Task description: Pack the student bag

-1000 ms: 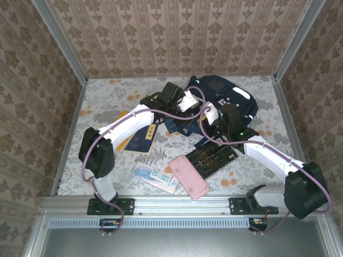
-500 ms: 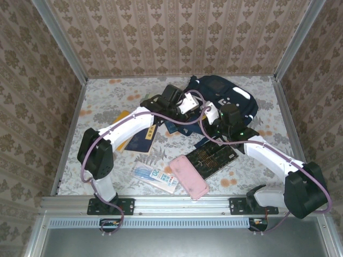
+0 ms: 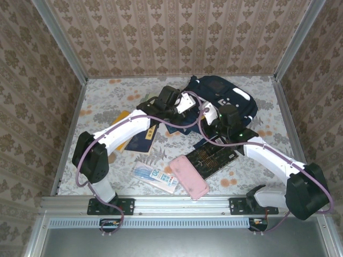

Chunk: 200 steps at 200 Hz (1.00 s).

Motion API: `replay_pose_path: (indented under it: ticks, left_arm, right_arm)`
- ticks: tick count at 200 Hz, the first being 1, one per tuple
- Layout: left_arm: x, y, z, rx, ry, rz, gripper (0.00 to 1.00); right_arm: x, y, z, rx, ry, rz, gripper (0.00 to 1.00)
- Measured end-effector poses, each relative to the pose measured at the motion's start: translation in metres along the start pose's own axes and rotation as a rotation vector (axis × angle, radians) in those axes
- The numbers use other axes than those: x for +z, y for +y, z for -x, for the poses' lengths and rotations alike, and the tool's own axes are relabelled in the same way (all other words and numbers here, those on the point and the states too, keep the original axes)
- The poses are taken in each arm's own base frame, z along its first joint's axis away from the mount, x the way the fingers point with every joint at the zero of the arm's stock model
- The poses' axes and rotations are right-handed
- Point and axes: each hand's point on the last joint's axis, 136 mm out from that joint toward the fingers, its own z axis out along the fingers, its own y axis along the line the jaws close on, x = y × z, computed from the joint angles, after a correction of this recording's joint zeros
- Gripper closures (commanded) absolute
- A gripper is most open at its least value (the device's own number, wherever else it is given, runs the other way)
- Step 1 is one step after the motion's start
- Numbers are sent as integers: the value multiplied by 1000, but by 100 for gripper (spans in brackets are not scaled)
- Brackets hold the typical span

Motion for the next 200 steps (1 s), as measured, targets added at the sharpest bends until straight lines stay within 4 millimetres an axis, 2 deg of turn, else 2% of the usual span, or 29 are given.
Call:
replay_pose_path:
  ticks: [64,112,149,169,200]
  left_arm:
    - [-3,29,-2,1,17,140,100]
    - [4,31,-7,-60,16,105,100]
    - [6,27,-1,-140,-27,20,100]
    - [-1,25,-1,-192,-59,-11,100]
    - [-24,24,-6,-271,-98,-22,100]
  right_arm:
    - [-9,-5,8,-12,-19,-60,100]
    - [-15,-10,2,-8,-18,-110,100]
    - [-19,-19,1,-5,-19,-169,100]
    - [-21,-20,3,-6,-28,-177,100]
    - [-23,-14,15,-39,-74,-144,100]
